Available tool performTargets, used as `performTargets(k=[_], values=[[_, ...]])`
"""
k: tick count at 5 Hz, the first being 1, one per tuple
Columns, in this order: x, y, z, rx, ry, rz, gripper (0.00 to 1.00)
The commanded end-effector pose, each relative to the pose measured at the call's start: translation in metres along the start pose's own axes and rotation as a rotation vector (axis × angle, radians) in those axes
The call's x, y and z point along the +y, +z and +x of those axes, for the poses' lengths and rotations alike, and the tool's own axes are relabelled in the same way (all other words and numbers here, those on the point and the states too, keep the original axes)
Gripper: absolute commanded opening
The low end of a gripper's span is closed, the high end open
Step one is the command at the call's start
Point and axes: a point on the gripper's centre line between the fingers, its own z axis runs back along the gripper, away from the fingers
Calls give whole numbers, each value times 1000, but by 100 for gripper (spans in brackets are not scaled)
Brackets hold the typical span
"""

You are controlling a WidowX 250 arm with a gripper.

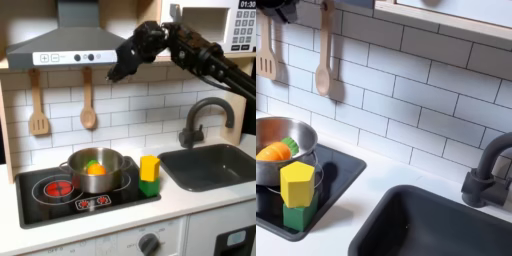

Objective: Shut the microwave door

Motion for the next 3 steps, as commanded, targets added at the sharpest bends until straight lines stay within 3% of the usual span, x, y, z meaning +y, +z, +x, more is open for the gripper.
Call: performTargets(k=[1, 3], values=[[3, -7, 16, -66, 28, 11, 0], [12, -16, 23, -100, 45, 38, 0]])
